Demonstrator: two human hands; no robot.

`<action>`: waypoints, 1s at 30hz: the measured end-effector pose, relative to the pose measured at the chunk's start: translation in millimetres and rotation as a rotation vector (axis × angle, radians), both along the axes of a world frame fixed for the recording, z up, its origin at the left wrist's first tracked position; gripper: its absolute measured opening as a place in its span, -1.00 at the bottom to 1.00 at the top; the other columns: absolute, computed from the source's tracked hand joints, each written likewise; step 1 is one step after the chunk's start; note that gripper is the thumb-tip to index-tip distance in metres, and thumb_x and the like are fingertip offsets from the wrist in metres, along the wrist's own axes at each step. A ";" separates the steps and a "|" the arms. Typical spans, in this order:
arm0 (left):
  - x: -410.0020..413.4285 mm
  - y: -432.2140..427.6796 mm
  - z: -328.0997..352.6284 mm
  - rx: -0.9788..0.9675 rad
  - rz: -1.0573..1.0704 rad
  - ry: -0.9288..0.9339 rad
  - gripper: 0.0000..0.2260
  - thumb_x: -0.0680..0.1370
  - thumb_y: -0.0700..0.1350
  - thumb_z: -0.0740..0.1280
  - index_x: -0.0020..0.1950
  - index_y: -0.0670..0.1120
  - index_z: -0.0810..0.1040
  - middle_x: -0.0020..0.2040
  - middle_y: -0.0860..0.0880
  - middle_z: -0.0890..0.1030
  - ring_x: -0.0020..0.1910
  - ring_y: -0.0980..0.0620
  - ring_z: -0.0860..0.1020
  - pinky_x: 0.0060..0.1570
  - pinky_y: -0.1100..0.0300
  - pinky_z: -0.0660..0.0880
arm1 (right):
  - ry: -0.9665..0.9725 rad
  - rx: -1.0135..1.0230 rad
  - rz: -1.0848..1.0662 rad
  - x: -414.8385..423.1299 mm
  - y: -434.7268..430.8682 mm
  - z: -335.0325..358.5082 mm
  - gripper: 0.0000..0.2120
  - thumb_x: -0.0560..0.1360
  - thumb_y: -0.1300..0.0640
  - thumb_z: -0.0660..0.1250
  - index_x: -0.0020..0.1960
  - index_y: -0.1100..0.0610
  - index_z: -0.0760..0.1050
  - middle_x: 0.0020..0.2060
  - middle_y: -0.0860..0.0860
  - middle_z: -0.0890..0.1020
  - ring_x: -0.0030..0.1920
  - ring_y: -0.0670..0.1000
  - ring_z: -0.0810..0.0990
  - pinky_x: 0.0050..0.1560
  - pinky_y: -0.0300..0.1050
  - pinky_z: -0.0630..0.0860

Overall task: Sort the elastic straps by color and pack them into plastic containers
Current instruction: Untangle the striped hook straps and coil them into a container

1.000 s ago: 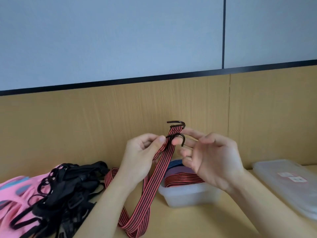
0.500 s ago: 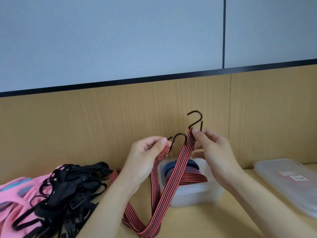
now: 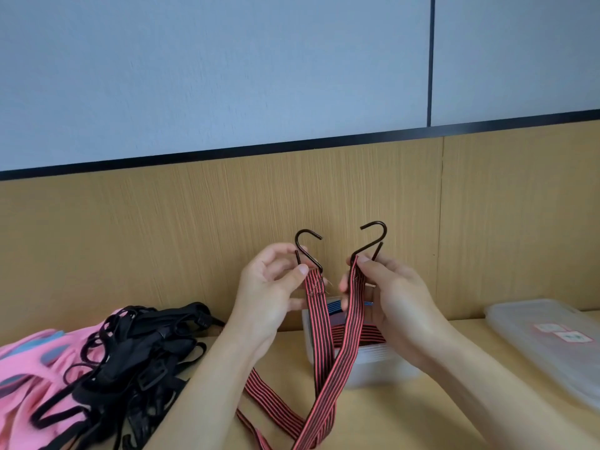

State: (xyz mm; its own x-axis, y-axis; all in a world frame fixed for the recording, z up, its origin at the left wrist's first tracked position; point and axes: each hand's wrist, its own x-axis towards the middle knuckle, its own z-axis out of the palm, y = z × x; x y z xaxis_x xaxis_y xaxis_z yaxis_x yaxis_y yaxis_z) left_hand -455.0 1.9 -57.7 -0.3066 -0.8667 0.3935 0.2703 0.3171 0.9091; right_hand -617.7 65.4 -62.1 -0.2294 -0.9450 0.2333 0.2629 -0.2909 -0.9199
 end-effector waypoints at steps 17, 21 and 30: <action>-0.5 -3.2 2.0 0.056 -0.103 0.184 -0.77 0.56 -0.35 0.34 -0.07 -0.11 0.75 0.04 -0.25 0.71 0.05 -0.14 0.71 -0.04 0.22 0.62 | 0.160 -0.008 0.333 5.5 9.2 -0.4 -0.71 0.53 0.07 0.37 0.06 0.31 0.56 -0.01 0.33 0.68 -0.07 0.21 0.69 0.09 0.21 0.63; 1.9 -1.7 3.0 0.122 -0.225 0.114 -0.72 0.63 -0.22 0.17 0.09 -0.16 0.68 0.05 -0.22 0.71 -0.11 -0.02 0.68 -0.28 0.24 0.56 | 0.196 -0.032 0.274 8.1 8.0 -1.8 -0.70 0.48 0.06 0.39 0.01 0.31 0.57 -0.03 0.29 0.70 -0.12 0.16 0.67 0.08 0.25 0.62; 1.0 -5.4 -2.3 0.070 -0.267 -0.015 -0.64 0.44 -0.22 0.41 0.23 -0.12 0.65 0.04 -0.17 0.69 -0.24 0.07 0.53 -0.39 0.28 0.39 | 0.272 -0.001 0.215 10.7 9.6 -2.5 -0.81 0.61 0.15 0.34 0.00 0.29 0.59 -0.07 0.25 0.72 -0.13 0.13 0.62 0.14 0.36 0.55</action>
State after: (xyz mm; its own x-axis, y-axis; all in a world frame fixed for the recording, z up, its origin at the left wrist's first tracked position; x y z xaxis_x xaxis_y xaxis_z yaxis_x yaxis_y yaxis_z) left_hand -454.0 -3.5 -59.9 -0.5335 -0.7791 0.3291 0.3225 0.1724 0.9307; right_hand -607.0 75.0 -64.6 0.0462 -0.9646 0.2596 0.0632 -0.2566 -0.9645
